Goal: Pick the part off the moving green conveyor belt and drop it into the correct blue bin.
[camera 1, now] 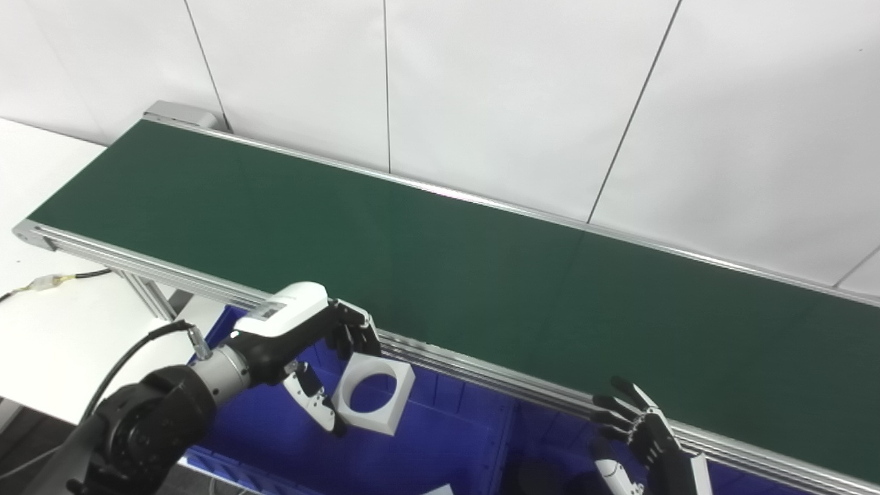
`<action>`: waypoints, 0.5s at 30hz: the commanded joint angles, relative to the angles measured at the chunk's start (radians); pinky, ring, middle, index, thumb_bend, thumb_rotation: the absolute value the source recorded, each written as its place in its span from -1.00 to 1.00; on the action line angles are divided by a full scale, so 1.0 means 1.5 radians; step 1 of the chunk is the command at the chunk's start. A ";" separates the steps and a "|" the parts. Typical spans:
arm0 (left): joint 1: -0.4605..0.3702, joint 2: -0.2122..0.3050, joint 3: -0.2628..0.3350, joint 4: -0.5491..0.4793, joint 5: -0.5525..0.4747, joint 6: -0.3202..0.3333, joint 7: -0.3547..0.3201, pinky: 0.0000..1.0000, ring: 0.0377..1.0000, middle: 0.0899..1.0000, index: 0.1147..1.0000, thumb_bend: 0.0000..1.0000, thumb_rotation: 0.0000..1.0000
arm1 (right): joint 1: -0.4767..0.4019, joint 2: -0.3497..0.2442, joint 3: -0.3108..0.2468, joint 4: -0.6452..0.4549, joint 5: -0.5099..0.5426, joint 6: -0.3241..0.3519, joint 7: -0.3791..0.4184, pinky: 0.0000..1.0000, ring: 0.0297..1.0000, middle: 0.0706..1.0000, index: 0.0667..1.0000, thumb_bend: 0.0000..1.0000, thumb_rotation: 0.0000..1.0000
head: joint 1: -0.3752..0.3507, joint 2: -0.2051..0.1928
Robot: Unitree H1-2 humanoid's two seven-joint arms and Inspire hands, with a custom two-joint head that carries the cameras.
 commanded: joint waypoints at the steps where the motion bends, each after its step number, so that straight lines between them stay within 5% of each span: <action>1: -0.004 0.003 0.002 0.001 0.004 -0.018 0.021 -0.04 -0.08 -0.08 -0.17 0.04 -1.00 | -0.006 0.005 -0.004 -0.026 0.007 0.000 0.006 0.19 0.32 0.40 0.63 0.09 0.04 | 0.000 0.000; 7: -0.006 -0.002 -0.022 0.037 0.022 -0.044 0.035 0.19 0.05 -0.03 -0.22 0.04 -1.00 | -0.007 0.007 -0.006 -0.029 0.008 0.002 0.010 0.17 0.31 0.39 0.63 0.09 0.04 | -0.003 0.010; 15: -0.031 -0.026 -0.044 0.107 0.015 -0.051 0.046 0.06 0.01 -0.01 -0.21 0.03 -1.00 | -0.009 0.012 -0.007 -0.036 0.001 0.008 0.010 0.16 0.30 0.38 0.63 0.12 0.08 | -0.016 0.018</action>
